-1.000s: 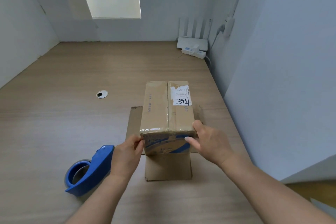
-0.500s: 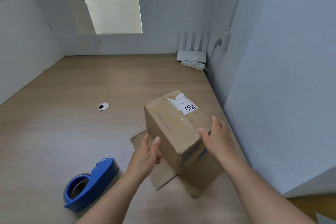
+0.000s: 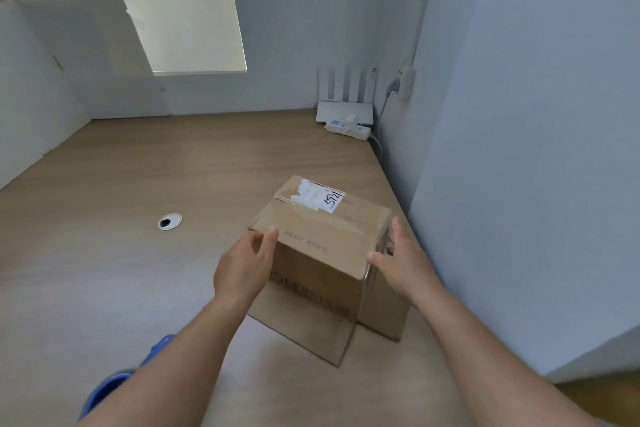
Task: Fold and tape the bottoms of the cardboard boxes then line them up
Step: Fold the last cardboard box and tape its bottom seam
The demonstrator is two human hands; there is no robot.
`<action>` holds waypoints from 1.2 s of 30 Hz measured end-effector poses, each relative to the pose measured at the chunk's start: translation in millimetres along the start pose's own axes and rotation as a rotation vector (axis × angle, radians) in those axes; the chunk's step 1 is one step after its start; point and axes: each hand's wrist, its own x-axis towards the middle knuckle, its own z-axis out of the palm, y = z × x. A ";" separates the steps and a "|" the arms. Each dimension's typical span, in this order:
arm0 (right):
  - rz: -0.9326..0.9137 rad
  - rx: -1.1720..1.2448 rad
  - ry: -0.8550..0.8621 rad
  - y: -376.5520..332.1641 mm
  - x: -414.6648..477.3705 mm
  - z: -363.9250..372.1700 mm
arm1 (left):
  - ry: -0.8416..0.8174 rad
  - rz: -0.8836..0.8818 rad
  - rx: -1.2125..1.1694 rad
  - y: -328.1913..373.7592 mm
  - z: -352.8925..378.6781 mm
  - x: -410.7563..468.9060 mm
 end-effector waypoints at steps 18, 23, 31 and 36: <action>0.104 -0.145 0.354 -2.7 -1.5 0.0 | -0.031 -0.100 -0.224 -23.7 -3.3 18.9; 0.058 0.034 0.121 -12.2 -15.2 24.5 | -0.192 -0.005 -0.327 -13.0 -0.3 17.5; 0.144 -0.059 -0.019 -35.9 -10.5 27.4 | -0.159 0.063 -0.085 -14.5 -13.6 35.4; 0.150 -0.093 -0.073 -44.1 -2.1 46.2 | -0.312 0.108 -0.172 -0.4 -2.6 53.1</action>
